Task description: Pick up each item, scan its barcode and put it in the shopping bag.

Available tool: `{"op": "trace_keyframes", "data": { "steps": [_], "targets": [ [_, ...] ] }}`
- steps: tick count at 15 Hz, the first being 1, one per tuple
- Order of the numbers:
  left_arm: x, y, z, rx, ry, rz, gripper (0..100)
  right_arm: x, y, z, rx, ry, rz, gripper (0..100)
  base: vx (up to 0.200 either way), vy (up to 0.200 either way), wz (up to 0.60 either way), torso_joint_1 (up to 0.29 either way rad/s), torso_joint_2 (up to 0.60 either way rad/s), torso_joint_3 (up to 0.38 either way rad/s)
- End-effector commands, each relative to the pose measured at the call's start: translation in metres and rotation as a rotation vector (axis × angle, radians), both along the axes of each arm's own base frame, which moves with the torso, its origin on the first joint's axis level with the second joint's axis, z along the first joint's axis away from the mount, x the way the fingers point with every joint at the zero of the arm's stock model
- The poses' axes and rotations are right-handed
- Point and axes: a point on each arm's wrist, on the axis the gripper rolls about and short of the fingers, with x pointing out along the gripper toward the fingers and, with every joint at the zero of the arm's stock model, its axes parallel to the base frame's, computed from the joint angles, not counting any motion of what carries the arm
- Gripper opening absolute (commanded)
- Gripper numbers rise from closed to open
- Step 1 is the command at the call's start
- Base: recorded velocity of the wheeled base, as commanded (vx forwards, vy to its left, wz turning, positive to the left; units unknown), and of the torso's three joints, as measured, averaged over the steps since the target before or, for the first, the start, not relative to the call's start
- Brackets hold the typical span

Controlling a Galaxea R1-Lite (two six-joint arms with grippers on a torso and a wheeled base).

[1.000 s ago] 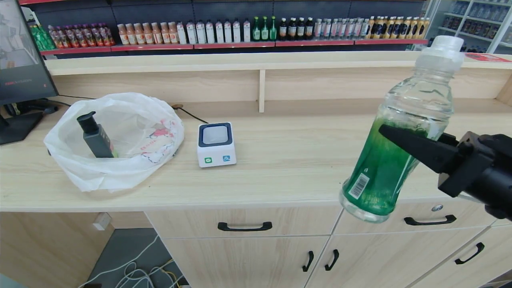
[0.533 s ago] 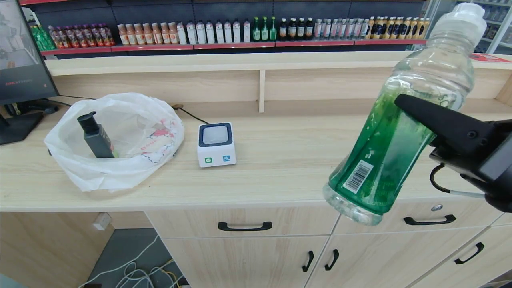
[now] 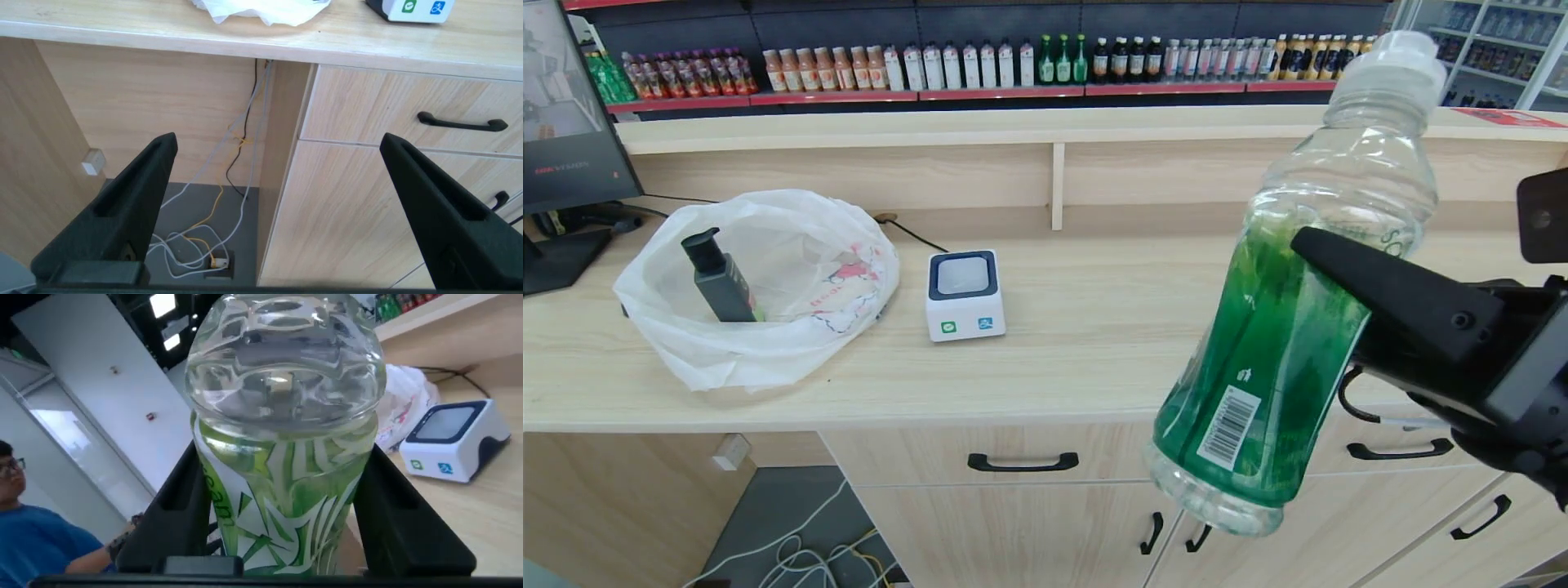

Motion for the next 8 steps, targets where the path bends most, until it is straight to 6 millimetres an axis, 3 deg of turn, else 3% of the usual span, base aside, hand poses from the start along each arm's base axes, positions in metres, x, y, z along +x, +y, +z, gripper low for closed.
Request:
{"op": "trace_keyframes", "data": {
  "steps": [1, 8],
  "targets": [
    [0.0000, 0.0000, 0.0000, 0.000, 0.000, 0.001, 100, 0.0015, 0.0117, -0.0109, -0.011, 0.071, 0.058, 0, 0.000, 0.000, 0.00, 0.000, 0.00, 0.000],
    [0.0000, 0.0000, 0.0000, 0.000, 0.000, 0.001, 100, 0.0001, 0.0166, -0.0044, 0.068, 0.188, 0.153, 0, 0.000, 0.000, 0.00, 0.000, 0.00, 0.000]
  ]
}}
